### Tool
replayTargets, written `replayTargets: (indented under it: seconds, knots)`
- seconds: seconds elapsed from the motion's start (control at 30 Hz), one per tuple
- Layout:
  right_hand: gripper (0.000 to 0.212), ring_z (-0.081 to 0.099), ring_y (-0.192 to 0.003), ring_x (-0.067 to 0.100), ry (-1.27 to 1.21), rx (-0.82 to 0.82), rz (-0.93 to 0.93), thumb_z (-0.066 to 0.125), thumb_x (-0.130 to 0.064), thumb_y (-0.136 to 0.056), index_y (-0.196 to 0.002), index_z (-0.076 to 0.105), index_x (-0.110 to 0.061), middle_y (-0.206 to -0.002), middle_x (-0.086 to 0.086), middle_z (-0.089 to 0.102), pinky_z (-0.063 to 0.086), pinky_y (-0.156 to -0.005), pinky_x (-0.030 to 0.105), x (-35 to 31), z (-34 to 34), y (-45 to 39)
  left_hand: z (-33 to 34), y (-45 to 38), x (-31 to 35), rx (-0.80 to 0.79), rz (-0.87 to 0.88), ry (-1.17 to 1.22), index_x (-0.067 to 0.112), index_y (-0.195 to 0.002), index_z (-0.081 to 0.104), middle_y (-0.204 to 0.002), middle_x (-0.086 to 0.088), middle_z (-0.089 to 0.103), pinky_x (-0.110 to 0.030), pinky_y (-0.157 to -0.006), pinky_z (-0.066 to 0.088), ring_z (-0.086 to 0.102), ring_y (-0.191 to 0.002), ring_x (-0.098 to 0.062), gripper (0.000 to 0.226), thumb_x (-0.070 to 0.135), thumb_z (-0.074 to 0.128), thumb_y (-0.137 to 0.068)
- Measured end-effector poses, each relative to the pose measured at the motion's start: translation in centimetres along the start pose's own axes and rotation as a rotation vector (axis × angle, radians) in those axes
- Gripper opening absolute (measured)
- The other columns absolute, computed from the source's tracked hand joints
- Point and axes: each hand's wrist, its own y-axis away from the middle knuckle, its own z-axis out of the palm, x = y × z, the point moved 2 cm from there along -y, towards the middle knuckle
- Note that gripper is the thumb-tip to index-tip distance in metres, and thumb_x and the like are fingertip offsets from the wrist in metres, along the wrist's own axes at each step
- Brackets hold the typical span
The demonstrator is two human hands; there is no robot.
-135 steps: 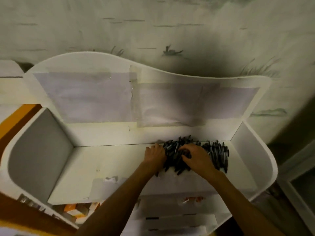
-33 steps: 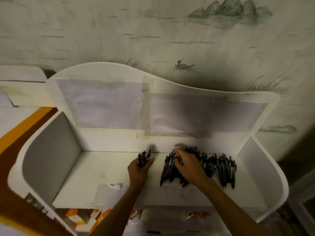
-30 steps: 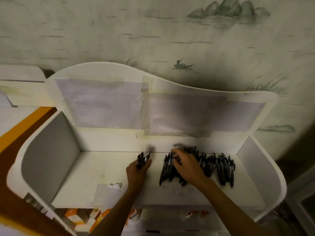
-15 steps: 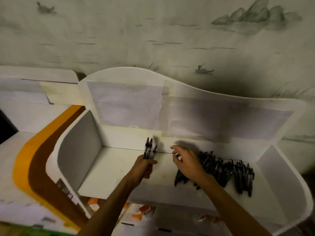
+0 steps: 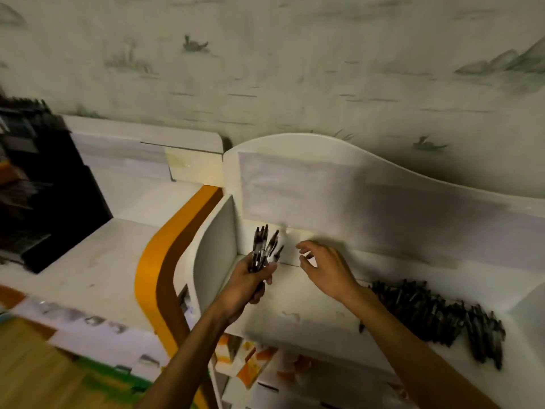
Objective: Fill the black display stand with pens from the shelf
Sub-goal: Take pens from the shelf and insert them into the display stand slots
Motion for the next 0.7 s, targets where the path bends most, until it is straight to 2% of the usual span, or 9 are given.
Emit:
replayTargets:
  seconds: [0.13,0.27,0.37,0.47,0.57,0.7]
  knots:
    - [0.030,0.064,-0.102,0.012,0.035,0.029,-0.052,0.059,-0.027,-0.097,-0.126,0.063,-0.022,-0.121,-0.005,0.067,0.054,-0.090,0.030,-6.0,1.2,-0.9,-5.3,3.2,2.8,0.041,0.053,0.009,0.013,-0.106,0.055,-0.070,-0.002,0.058,-0.026,-0.042,0.031,0.041,-0.049,-0.015,0.022,0.031,0.064,-0.096]
    - [0.028,0.063,-0.102,0.010,0.028,0.073,-0.091,0.058,-0.030,-0.097,-0.124,0.064,-0.025,-0.122,-0.008,0.066,0.050,-0.087,0.024,-12.3,2.9,-1.5,-11.4,5.9,4.9,0.071,0.098,0.044,0.016,-0.100,0.054,-0.064,-0.003,0.050,-0.024,-0.043,0.027,0.035,-0.044,-0.013,0.009,0.021,0.061,-0.097]
    - [0.028,0.063,-0.103,0.010,0.034,0.094,-0.122,0.058,-0.032,-0.097,-0.124,0.064,-0.024,-0.121,-0.006,0.066,0.050,-0.088,0.023,-17.1,4.7,-2.1,-16.4,7.9,6.0,0.069,0.131,0.070,0.016,-0.095,0.054,-0.064,0.000,0.050,-0.025,-0.044,0.027,0.037,-0.048,-0.013,0.002,0.016,0.056,-0.095]
    - [0.027,0.063,-0.105,0.012,0.046,0.104,-0.171,0.060,-0.030,-0.097,-0.122,0.065,-0.022,-0.120,-0.003,0.067,0.050,-0.090,0.024,-21.8,6.6,-3.0,-21.6,9.7,6.6,0.133,0.143,0.060,0.012,-0.100,0.055,-0.067,-0.001,0.053,-0.024,-0.044,0.033,0.041,-0.050,-0.011,0.006,0.017,0.055,-0.097]
    - [0.026,0.063,-0.106,0.016,0.066,0.098,-0.229,0.059,-0.029,-0.097,-0.121,0.066,-0.021,-0.122,-0.001,0.065,0.052,-0.091,0.033,-26.4,8.9,-4.1,-26.7,11.4,7.0,0.226,0.175,0.025,0.004,-0.104,0.054,-0.070,-0.006,0.052,-0.025,-0.044,0.035,0.041,-0.050,-0.012,0.018,0.022,0.052,-0.102]
    - [0.026,0.061,-0.106,0.016,0.050,0.088,-0.254,0.060,-0.028,-0.096,-0.120,0.066,-0.022,-0.120,-0.002,0.065,0.050,-0.089,0.034,-31.7,12.5,-5.5,-33.7,13.5,7.3,0.335,0.215,0.020,0.000,-0.108,0.051,-0.067,0.004,0.059,-0.024,-0.041,0.032,0.040,-0.049,-0.012,0.020,0.020,0.053,-0.102]
